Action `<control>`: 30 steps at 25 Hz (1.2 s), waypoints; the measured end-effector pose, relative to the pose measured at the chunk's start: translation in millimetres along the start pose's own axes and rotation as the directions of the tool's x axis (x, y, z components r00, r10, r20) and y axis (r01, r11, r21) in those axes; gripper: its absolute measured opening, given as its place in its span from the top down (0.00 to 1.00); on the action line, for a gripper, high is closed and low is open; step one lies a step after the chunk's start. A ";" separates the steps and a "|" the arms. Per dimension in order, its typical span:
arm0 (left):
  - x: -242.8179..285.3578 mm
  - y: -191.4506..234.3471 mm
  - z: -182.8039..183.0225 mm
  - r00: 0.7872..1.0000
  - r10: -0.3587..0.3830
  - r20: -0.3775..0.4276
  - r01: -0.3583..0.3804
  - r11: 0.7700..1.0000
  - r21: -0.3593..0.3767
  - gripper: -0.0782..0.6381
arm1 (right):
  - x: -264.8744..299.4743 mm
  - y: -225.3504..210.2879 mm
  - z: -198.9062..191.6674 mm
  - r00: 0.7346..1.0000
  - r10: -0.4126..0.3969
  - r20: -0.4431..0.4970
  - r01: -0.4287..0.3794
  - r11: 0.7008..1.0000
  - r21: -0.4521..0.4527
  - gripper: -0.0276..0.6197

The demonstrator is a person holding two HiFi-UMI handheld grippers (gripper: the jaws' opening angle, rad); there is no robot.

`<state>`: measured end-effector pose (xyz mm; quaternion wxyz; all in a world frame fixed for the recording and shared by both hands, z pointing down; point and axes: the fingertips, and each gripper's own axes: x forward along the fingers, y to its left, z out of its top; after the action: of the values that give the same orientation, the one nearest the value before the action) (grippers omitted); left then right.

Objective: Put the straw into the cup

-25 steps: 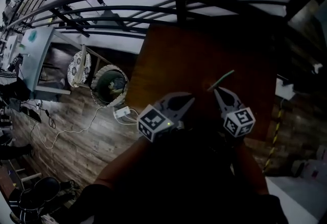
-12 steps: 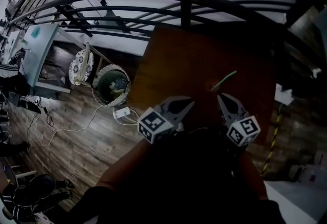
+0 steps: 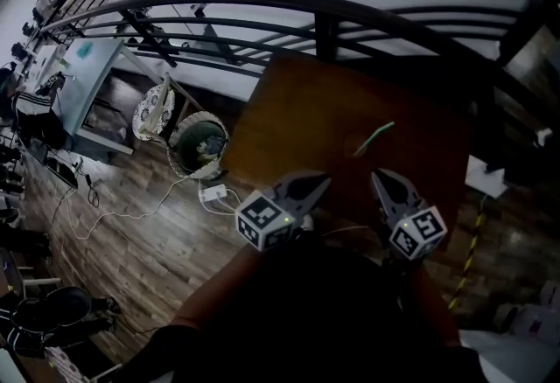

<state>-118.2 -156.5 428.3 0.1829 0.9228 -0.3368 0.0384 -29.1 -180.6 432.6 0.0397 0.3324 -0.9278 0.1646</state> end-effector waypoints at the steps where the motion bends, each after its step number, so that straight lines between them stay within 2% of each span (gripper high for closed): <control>1: 2.5 -10.9 -1.7 1.000 0.004 0.000 -0.004 1.000 0.004 0.88 | -12.5 0.1 -0.2 1.000 0.006 0.000 -0.006 1.000 -0.004 0.94; 6: 10.8 -67.6 -18.0 1.000 0.021 -0.002 -0.021 1.000 0.002 0.88 | -75.5 1.2 -11.5 1.000 0.017 -0.001 -0.017 1.000 0.001 0.94; 9: 14.6 -109.2 -26.6 1.000 0.024 0.002 -0.024 0.999 0.025 0.88 | -113.5 2.4 -23.7 1.000 0.028 -0.014 -0.028 1.000 0.003 0.94; 13: 9.7 -148.0 -45.2 0.999 0.041 0.000 -0.041 0.999 0.001 0.88 | -154.5 8.5 -31.9 0.999 0.053 -0.012 -0.053 0.999 0.013 0.94; 16: 3.3 -180.3 -47.4 0.999 0.047 0.023 -0.047 0.998 0.029 0.88 | -181.7 15.3 -39.5 0.997 0.076 -0.010 -0.076 0.997 0.013 0.94; 24: -23.9 -209.9 -41.8 0.995 0.098 0.026 -0.099 0.993 0.061 0.88 | -208.7 31.9 -38.0 0.994 0.106 0.003 -0.106 0.994 -0.005 0.94; 30: -57.0 -210.8 -41.8 0.996 0.078 0.052 -0.083 0.993 0.085 0.88 | -206.0 72.1 -38.7 0.995 0.098 0.026 -0.097 0.995 -0.031 0.94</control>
<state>-26.0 42.1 390.4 0.1324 0.9163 -0.3760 0.0380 83.9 8.9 411.3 0.0240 0.2884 -0.9457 0.1480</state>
